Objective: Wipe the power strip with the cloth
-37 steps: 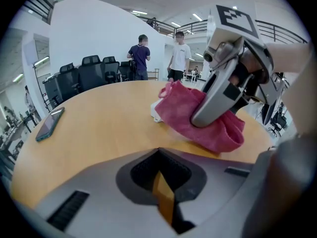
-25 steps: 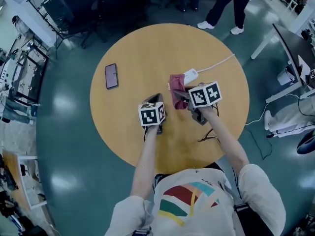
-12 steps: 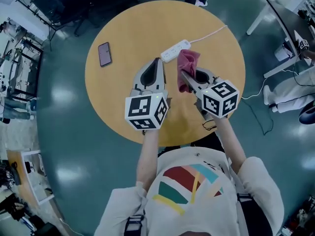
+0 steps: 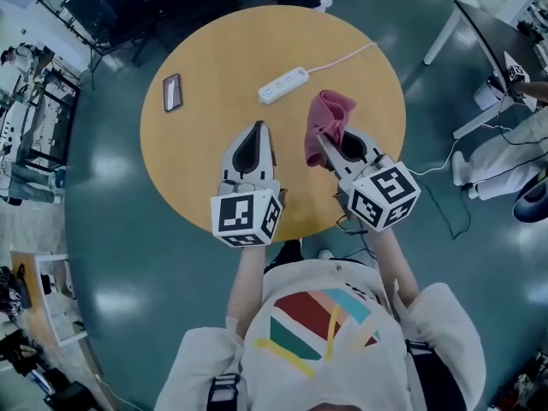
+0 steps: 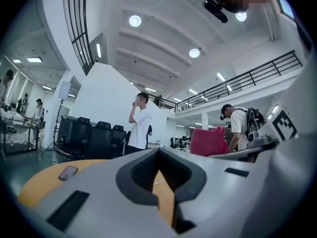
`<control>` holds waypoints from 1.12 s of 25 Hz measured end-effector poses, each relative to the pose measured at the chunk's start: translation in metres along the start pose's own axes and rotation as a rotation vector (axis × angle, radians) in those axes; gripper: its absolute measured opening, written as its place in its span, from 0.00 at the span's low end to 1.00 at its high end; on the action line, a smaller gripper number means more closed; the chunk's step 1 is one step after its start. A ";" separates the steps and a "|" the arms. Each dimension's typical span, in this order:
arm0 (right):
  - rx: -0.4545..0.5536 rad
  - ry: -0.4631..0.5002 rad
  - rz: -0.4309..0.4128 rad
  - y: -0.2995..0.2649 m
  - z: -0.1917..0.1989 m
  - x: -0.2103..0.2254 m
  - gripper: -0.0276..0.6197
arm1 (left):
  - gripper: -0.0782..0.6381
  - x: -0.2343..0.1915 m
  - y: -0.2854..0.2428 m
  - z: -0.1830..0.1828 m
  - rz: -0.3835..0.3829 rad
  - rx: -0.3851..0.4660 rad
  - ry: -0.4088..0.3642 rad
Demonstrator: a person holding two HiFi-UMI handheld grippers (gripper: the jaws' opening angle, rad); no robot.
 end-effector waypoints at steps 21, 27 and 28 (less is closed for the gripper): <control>0.047 -0.033 -0.001 0.072 0.029 -0.024 0.10 | 0.17 0.043 0.052 0.009 -0.039 0.027 -0.047; -0.008 0.010 0.002 0.066 0.037 -0.023 0.10 | 0.17 0.038 0.045 0.011 -0.027 0.030 -0.026; -0.028 0.040 0.004 0.066 0.040 -0.024 0.10 | 0.17 0.038 0.043 0.012 -0.025 0.025 -0.026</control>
Point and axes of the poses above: the fingertips, and each gripper's own axes: y backward along the fingers, x to its right, z out of its underside, the point moved 5 cm from there along y, backward along the fingers, and after that the axes turned 9 degrees about y, right-handed, at the moved point
